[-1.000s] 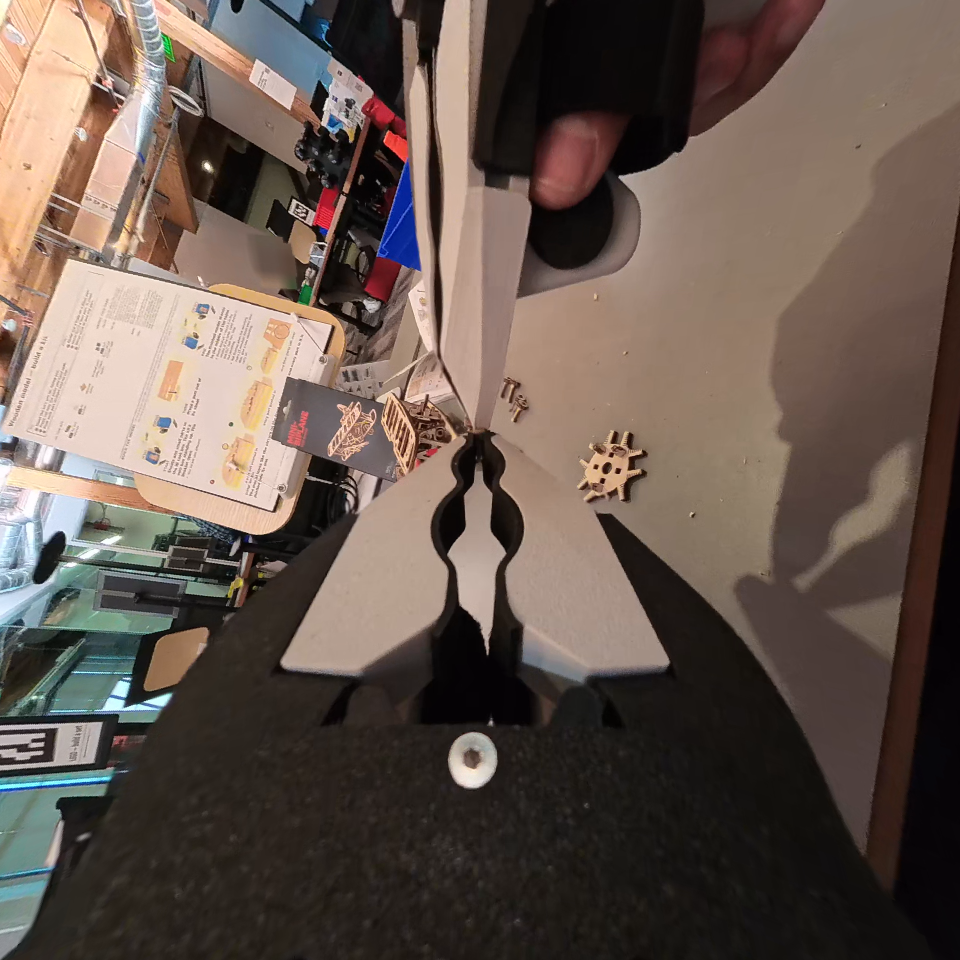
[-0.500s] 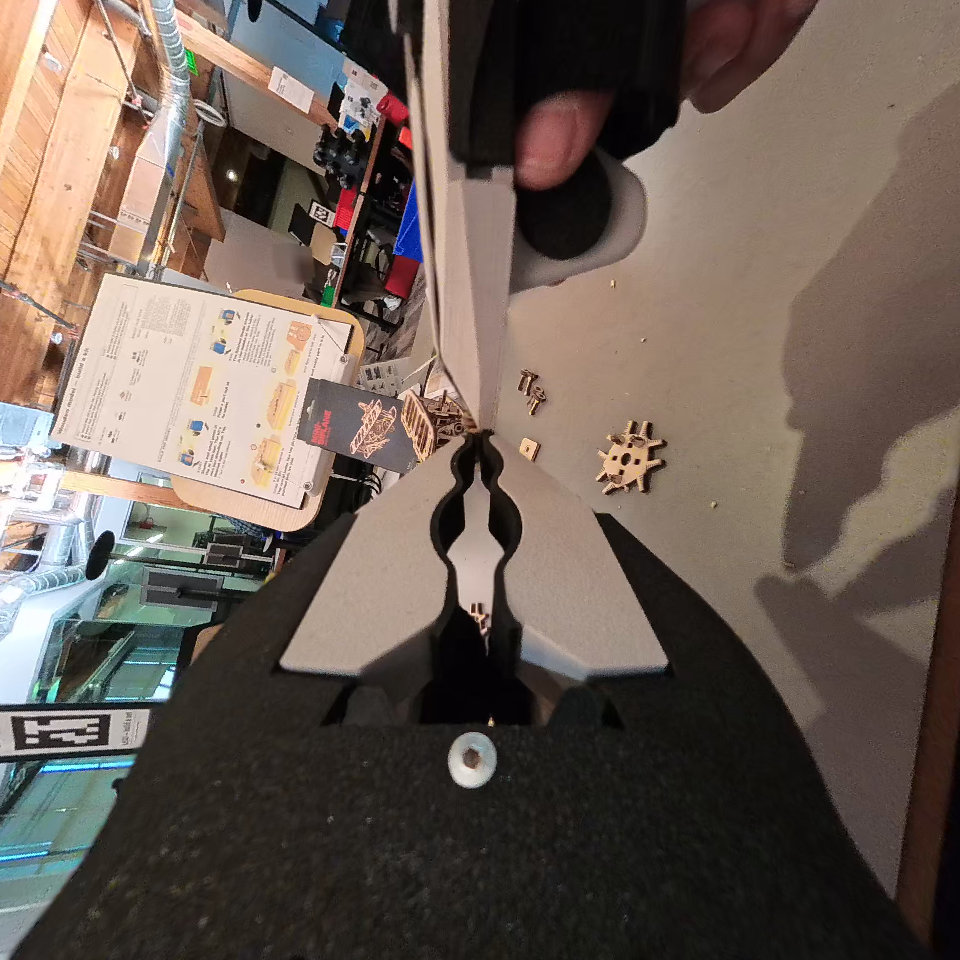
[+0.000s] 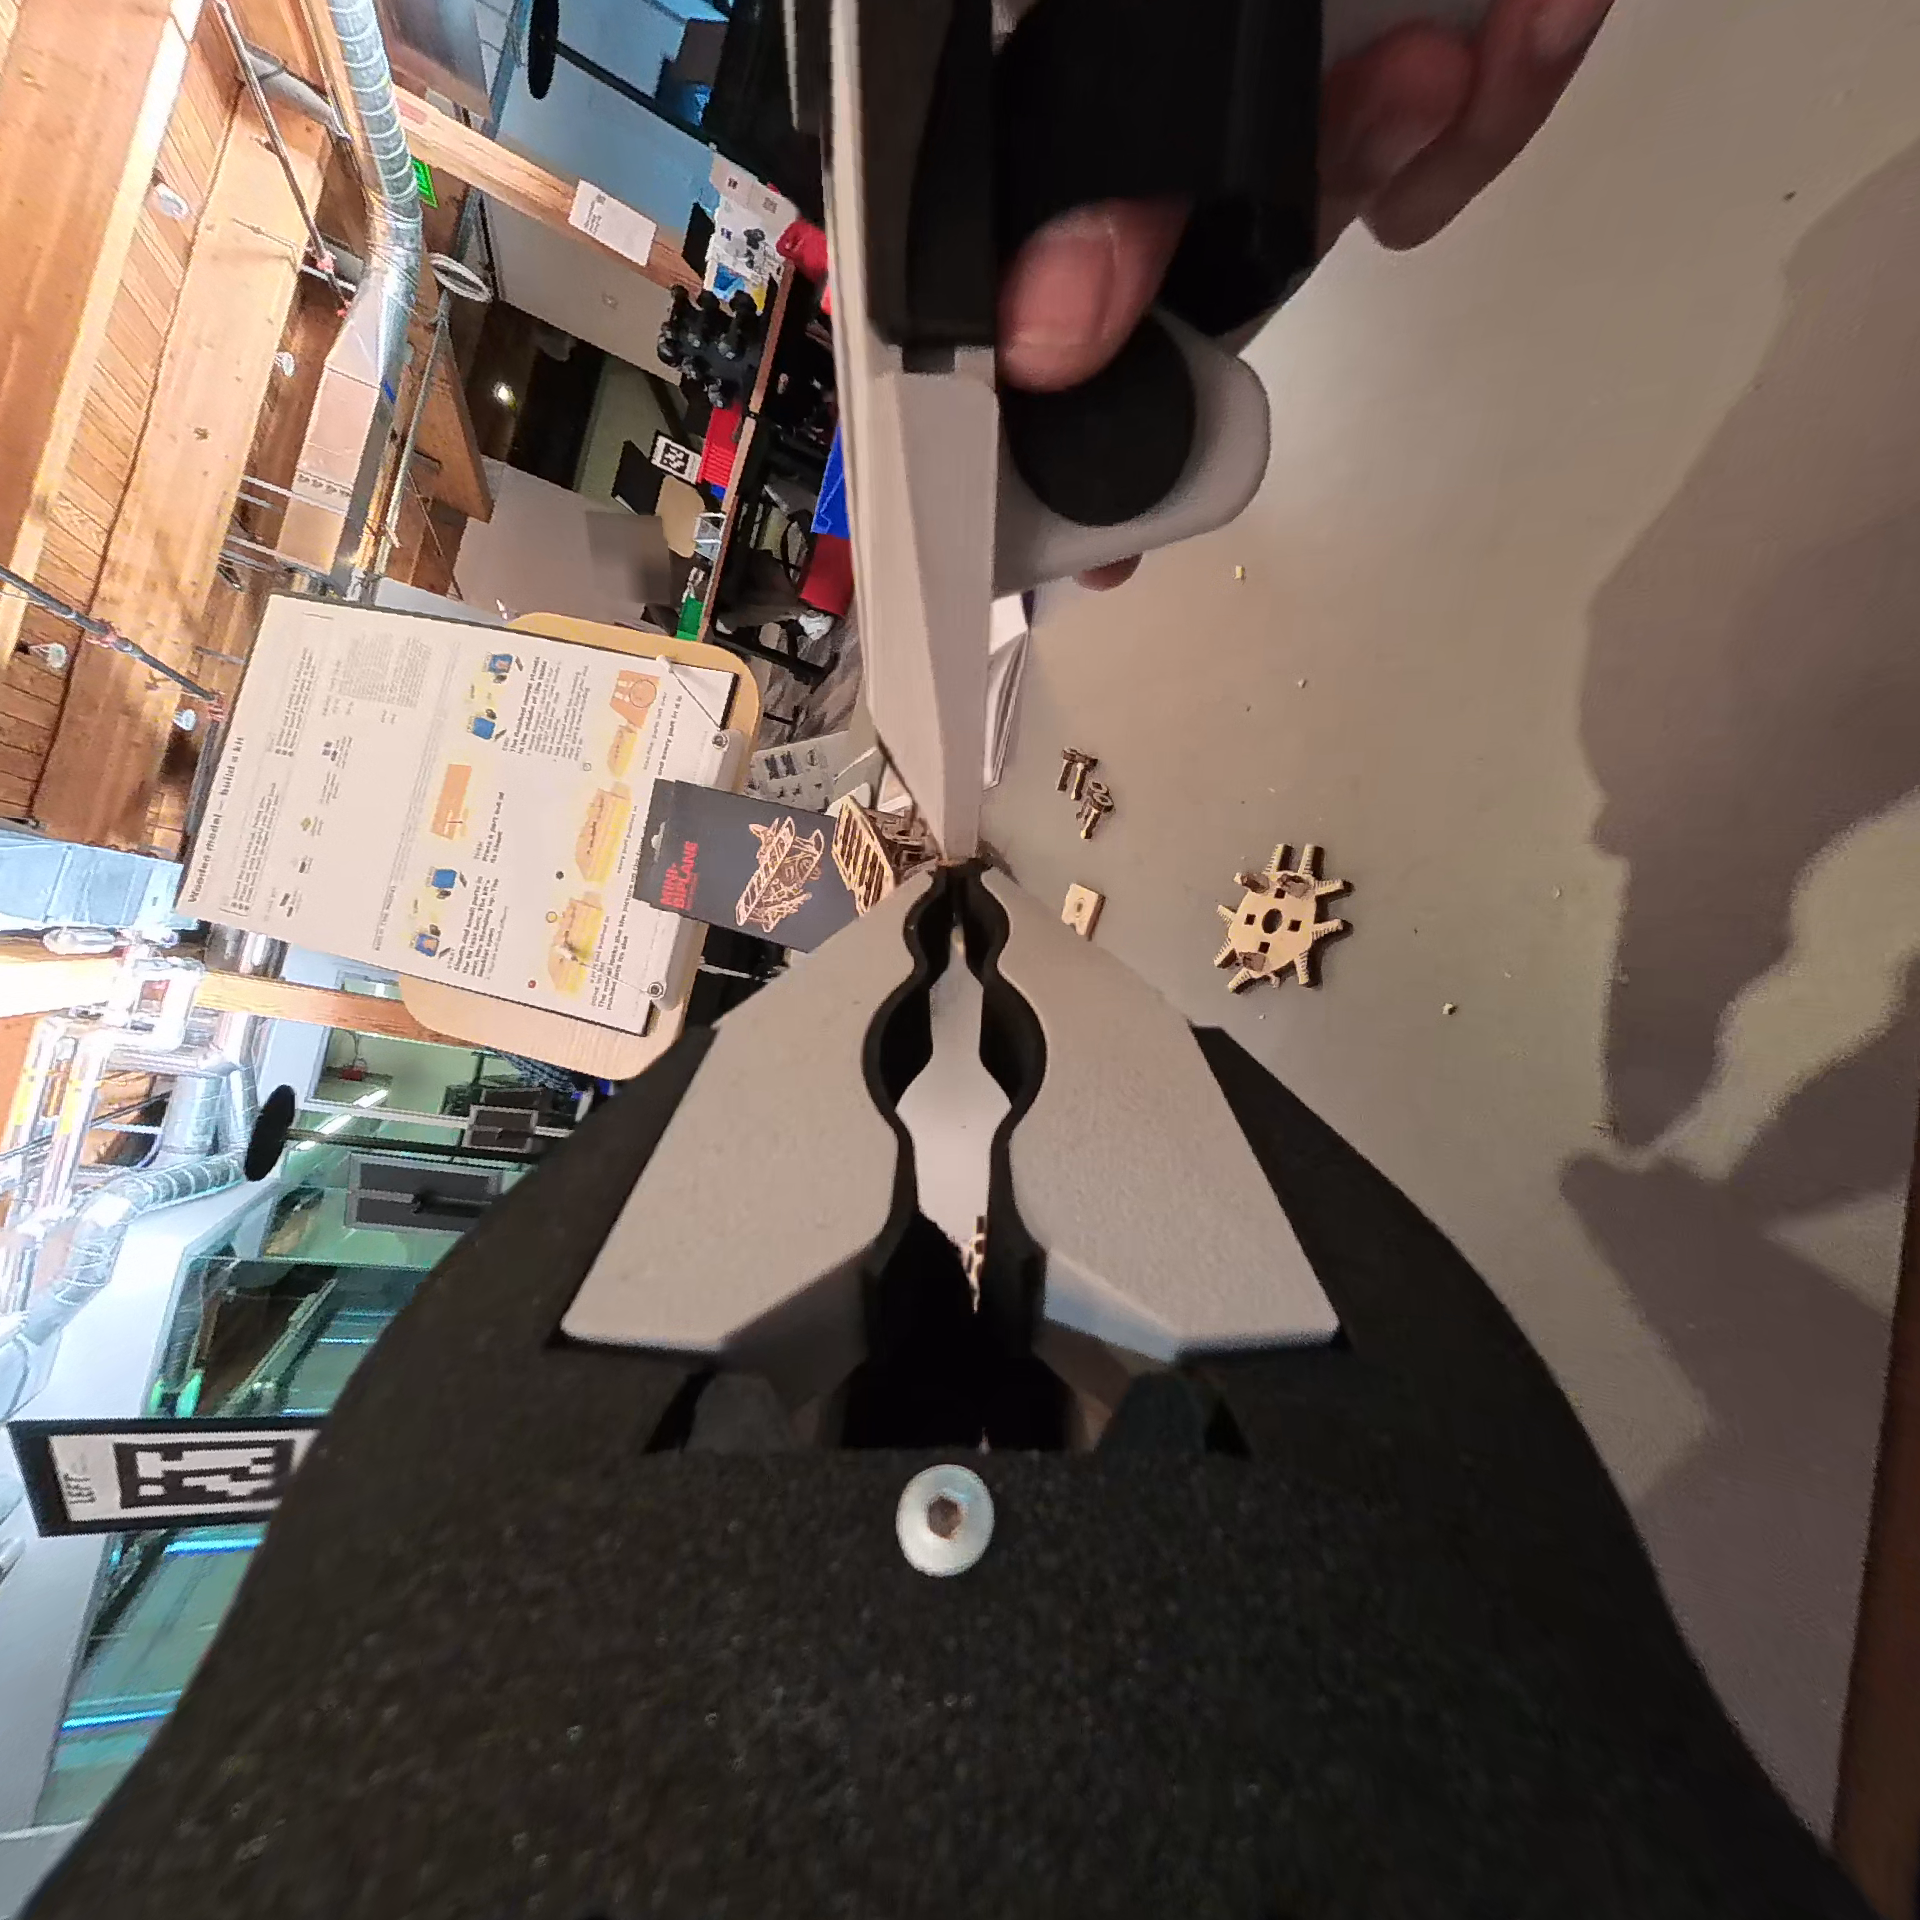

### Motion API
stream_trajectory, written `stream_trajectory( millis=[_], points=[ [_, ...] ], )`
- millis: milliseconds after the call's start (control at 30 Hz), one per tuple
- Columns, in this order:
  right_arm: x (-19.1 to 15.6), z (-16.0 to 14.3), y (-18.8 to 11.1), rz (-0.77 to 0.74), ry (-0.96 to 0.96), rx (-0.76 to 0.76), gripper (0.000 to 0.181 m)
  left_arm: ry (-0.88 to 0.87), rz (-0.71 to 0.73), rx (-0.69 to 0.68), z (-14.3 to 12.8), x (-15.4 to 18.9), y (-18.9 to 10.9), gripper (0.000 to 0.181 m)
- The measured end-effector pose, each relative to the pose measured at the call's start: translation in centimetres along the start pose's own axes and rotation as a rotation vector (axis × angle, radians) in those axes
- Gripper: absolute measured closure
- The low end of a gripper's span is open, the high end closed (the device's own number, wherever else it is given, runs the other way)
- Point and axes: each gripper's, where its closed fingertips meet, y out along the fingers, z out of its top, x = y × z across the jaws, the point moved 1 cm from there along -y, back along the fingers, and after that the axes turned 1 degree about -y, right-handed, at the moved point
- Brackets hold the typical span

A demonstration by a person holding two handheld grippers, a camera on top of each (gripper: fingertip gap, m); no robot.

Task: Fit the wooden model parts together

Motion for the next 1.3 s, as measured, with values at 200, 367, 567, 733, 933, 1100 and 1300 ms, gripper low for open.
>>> stream_trajectory(
  millis=[200,367,567,733,933,1100,1300],
  points=[
    [-0.2,0.1,-0.1,0.049,0.058,0.022,0.175,0.007,0.012,0.006,0.1,-0.2,-0.1,0.181],
    [1.0,0.1,-0.8,0.067,0.133,0.057,0.175,-0.127,-0.020,-0.021,-0.5,-0.5,0.1,0.172],
    [9.3,-1.8,-3.6,-0.140,0.141,0.034,0.175,-0.307,-0.053,-0.063,-2.6,-0.9,0.6,0.162],
    [18.6,-6.0,-4.2,-0.294,0.174,-0.147,0.175,-0.436,-0.114,-0.121,-4.1,0.0,1.3,0.164],
    [21.9,-7.5,-2.5,-0.296,0.176,-0.247,0.175,-0.556,-0.148,-0.169,-5.8,0.2,1.6,0.165],
    [22.9,-8.8,-2.2,-0.239,0.279,-0.285,0.175,-0.596,-0.174,-0.183,-6.4,0.5,1.7,0.165],
    [22.9,-9.7,-2.2,-0.264,0.173,-0.312,0.168,-0.715,-0.217,-0.238,-7.5,1.1,1.8,0.168]
  ],
)
